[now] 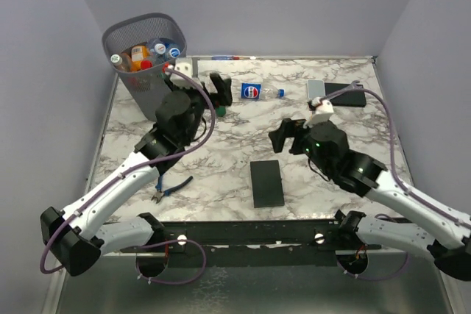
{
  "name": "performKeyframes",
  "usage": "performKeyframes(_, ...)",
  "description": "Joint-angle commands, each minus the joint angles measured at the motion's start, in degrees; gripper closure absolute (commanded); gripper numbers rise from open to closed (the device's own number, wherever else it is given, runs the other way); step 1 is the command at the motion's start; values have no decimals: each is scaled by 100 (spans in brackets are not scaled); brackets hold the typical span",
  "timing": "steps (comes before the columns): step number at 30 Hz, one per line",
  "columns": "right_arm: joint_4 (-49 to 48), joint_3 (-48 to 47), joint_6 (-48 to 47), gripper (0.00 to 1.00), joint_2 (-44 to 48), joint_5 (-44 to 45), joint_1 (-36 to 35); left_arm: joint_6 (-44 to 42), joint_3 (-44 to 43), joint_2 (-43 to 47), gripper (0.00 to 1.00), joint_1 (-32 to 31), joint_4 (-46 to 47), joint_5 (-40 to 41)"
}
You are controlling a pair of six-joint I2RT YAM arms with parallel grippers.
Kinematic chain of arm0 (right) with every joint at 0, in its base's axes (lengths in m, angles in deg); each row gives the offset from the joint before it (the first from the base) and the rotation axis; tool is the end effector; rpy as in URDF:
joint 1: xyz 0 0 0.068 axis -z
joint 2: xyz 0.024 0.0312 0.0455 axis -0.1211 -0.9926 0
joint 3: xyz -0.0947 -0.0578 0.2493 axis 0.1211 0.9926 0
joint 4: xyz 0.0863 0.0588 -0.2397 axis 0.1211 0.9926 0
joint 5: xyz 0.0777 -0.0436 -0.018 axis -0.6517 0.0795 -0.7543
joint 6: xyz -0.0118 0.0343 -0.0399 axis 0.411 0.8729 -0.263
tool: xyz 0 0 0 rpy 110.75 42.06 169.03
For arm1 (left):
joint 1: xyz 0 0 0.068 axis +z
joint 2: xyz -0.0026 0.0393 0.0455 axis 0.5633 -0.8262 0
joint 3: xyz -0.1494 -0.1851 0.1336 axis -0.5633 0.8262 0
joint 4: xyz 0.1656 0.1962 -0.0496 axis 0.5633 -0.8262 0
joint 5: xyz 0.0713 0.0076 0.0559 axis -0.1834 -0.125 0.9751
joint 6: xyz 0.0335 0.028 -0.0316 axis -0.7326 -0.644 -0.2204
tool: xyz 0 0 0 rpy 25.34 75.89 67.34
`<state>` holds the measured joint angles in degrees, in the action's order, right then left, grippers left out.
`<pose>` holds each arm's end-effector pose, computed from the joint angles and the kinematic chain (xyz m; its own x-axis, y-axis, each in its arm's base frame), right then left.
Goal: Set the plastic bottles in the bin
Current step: Place the plastic bottle in the trash bin, then pick up the plastic bottle at the center of the board.
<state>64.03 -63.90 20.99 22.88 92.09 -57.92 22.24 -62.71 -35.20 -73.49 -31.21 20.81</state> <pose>0.1300 0.1358 0.3411 -0.3835 0.2084 -0.8997 -0.2932 0.8964 0.3325 0.2100 -0.1498 0.4410 0.0675 -0.3421 -0.9372 0.2289 0.9196 -0.3192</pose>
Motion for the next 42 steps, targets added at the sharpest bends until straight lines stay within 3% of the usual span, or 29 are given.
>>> performKeyframes(1,-289,-481,-308,0,-1234,178,278,1025,1623,808,1,-182,-451,-558)
performKeyframes(7,-1114,-994,769,2,-2702,-1522,1910,1462,2967,2241,1,-194,-775,-671)
performKeyframes(11,-1482,-1414,1713,1,-3631,-1820,2498,1522,3379,3212,1,-189,-1136,-561)
performKeyframes(20,-1134,-2762,3830,0,-5709,-909,2577,1840,4010,4432,1,-188,-1641,-152)
performKeyframes(26,-760,-3357,4816,0,-6520,-644,2585,1750,4195,4989,1,-189,-1844,29)
performKeyframes(34,-1134,-3163,5684,0,-6888,-740,2699,1696,4315,5472,1,-192,-2113,171)
performKeyframes(42,-1005,-3799,5858,2,-7519,-945,2698,1696,4360,5631,1,-193,-2241,320)
